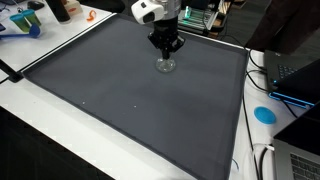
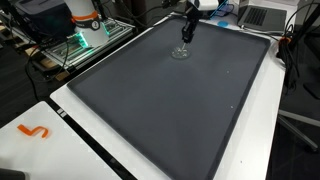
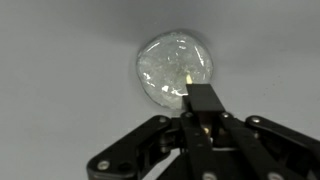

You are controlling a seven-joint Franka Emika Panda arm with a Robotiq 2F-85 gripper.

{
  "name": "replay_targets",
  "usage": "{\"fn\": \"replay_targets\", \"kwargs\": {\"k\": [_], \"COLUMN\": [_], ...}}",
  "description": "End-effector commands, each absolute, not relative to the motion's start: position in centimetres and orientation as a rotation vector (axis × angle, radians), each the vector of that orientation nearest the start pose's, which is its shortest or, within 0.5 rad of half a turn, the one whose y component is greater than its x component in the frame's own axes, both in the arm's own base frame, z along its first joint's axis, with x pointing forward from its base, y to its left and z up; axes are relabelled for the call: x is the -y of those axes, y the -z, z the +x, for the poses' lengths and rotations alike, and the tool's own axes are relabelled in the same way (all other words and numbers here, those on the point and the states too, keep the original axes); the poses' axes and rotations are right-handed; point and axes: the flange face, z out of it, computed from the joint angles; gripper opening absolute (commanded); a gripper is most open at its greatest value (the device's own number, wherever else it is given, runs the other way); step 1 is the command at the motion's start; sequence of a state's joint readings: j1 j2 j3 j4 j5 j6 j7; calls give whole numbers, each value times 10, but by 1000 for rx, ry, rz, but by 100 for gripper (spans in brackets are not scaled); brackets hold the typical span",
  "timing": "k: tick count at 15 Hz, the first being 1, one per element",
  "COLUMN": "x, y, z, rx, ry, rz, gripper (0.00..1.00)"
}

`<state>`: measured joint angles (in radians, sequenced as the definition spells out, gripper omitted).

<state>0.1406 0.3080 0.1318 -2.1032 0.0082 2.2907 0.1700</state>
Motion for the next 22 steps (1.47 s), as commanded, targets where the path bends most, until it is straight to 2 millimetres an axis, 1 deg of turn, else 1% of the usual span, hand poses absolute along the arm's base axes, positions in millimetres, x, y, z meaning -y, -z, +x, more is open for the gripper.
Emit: {"fn": "replay_targets", "kwargs": {"k": [1, 4, 8, 11, 13, 17, 22], "x": [-149, -149, -149, -149, -151, -158, -172], "y": [-253, -258, -272, -286, -298, -335, -387], "z": [548, 547, 543, 540, 537, 529, 513], "rx": [149, 143, 147, 145, 149, 166, 199], "ry": [-217, -210, -191, -176, -160, -99, -48], "rz": [-3095, -3095, -3100, -3101, -3104, -3117, -3148], "gripper": [3, 3, 3, 3, 3, 3, 3]}}
